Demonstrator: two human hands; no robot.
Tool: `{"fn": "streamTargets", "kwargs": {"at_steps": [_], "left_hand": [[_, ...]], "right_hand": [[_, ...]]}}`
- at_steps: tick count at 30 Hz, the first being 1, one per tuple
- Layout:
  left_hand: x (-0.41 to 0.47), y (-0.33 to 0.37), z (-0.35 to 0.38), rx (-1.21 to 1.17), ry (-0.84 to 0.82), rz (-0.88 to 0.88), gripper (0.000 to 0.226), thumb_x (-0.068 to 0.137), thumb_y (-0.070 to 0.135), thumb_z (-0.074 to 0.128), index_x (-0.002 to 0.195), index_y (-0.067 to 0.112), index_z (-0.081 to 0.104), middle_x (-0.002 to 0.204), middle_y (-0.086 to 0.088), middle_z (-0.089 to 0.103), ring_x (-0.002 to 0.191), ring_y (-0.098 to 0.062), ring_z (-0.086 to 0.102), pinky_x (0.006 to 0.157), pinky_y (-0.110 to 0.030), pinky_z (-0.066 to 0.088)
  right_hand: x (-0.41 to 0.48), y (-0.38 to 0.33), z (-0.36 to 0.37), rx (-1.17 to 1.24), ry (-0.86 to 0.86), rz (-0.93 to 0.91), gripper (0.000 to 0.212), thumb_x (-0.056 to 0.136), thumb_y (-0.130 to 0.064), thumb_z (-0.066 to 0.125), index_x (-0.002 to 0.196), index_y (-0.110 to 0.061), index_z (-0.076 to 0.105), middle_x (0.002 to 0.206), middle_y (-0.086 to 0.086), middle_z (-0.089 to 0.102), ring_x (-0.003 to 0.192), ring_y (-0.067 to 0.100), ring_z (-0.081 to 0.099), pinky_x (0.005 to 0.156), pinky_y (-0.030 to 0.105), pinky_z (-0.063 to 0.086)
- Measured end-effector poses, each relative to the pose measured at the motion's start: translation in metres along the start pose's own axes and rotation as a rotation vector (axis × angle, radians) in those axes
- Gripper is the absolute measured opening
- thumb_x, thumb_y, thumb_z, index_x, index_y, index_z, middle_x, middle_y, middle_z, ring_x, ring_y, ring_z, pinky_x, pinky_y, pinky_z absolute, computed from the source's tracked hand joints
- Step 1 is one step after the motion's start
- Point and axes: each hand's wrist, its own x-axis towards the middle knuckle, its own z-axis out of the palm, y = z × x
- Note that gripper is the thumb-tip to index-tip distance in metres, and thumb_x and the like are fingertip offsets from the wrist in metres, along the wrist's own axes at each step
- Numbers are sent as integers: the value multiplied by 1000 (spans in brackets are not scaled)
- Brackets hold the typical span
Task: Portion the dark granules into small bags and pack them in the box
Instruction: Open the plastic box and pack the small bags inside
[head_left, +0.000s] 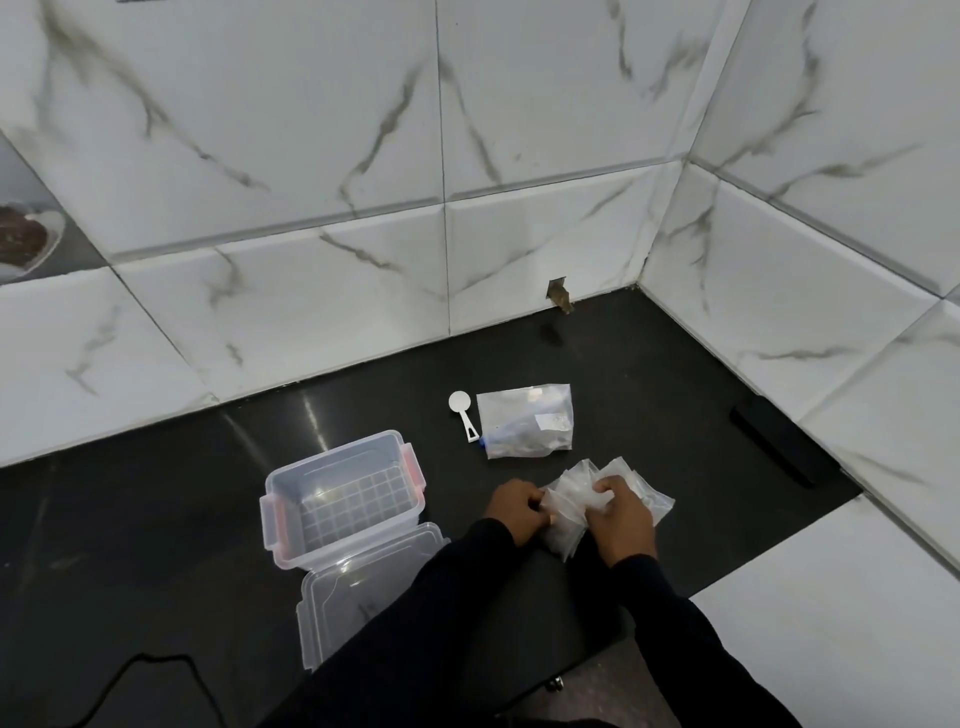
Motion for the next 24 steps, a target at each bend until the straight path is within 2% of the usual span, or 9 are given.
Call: {"fn": "streamTargets", "kwargs": {"at_steps": [2, 5, 8, 9, 10, 13, 15, 20, 24], "left_hand": [[-6, -2, -5, -31, 36, 43, 14, 77, 21, 76, 74, 8, 69, 79, -2, 68, 78, -19, 64, 73, -28, 52], [-19, -5, -18, -91, 97, 126, 5, 76, 15, 76, 74, 17, 72, 79, 11, 64, 76, -6, 62, 71, -11, 46], [-36, -9, -36, -120, 164, 180, 12, 76, 13, 76, 72, 23, 71, 79, 14, 64, 73, 2, 60, 71, -6, 44], [-43, -11, -43, -137, 187, 185, 10, 76, 15, 77, 74, 23, 72, 80, 13, 65, 73, 1, 61, 72, -7, 45], [-51, -13, -51, -163, 221, 187, 6, 77, 16, 77, 77, 21, 74, 82, 12, 67, 75, -1, 63, 73, -10, 47], [-80, -16, -80, -287, 323, 157, 8, 82, 20, 74, 85, 12, 75, 83, 1, 74, 76, -12, 70, 77, -24, 57], [-101, -16, -106, -375, 427, 139, 9, 88, 11, 70, 87, 3, 74, 79, -7, 74, 69, -12, 71, 68, -27, 59], [-148, -49, -190, -437, 715, 25, 20, 94, 8, 64, 83, -8, 69, 69, -14, 70, 55, -5, 64, 57, -25, 52], [-154, -98, -223, -338, 795, -241, 18, 82, 13, 74, 67, 6, 67, 65, -15, 71, 61, -25, 68, 65, -45, 62]], "right_hand": [[-6, -5, -2, 42, 40, -46, 35, 83, -8, 65, 108, -30, 51, 76, -3, 56, 68, 9, 56, 60, 16, 38], [-12, -9, -3, 167, 46, -56, 43, 80, -18, 75, 114, -33, 53, 85, -3, 56, 73, 9, 57, 63, 15, 39], [-17, -14, 1, 331, -77, -27, 22, 82, -22, 76, 102, -25, 67, 91, -1, 63, 79, 12, 63, 67, 20, 47], [-19, -16, 4, 407, -132, -29, 9, 85, -18, 74, 92, -23, 73, 87, 0, 68, 75, 12, 65, 65, 21, 49], [-21, -23, 7, 452, -193, -27, 10, 87, -14, 71, 84, -22, 76, 82, 0, 72, 72, 14, 65, 63, 23, 50], [-33, -53, 19, 622, -335, -26, 6, 83, -23, 74, 81, -18, 77, 84, 6, 74, 78, 22, 64, 68, 34, 50], [-38, -81, 26, 667, -366, -114, 26, 75, -38, 80, 81, -13, 74, 83, 13, 71, 72, 22, 60, 63, 32, 48], [-36, -171, 49, 521, -438, -420, 10, 90, -8, 68, 80, -6, 69, 58, 5, 61, 46, 11, 48, 45, 19, 41], [-33, -215, 94, 264, -605, -449, 16, 87, -4, 69, 72, -11, 67, 45, -10, 57, 34, -1, 44, 37, 12, 34]]}}
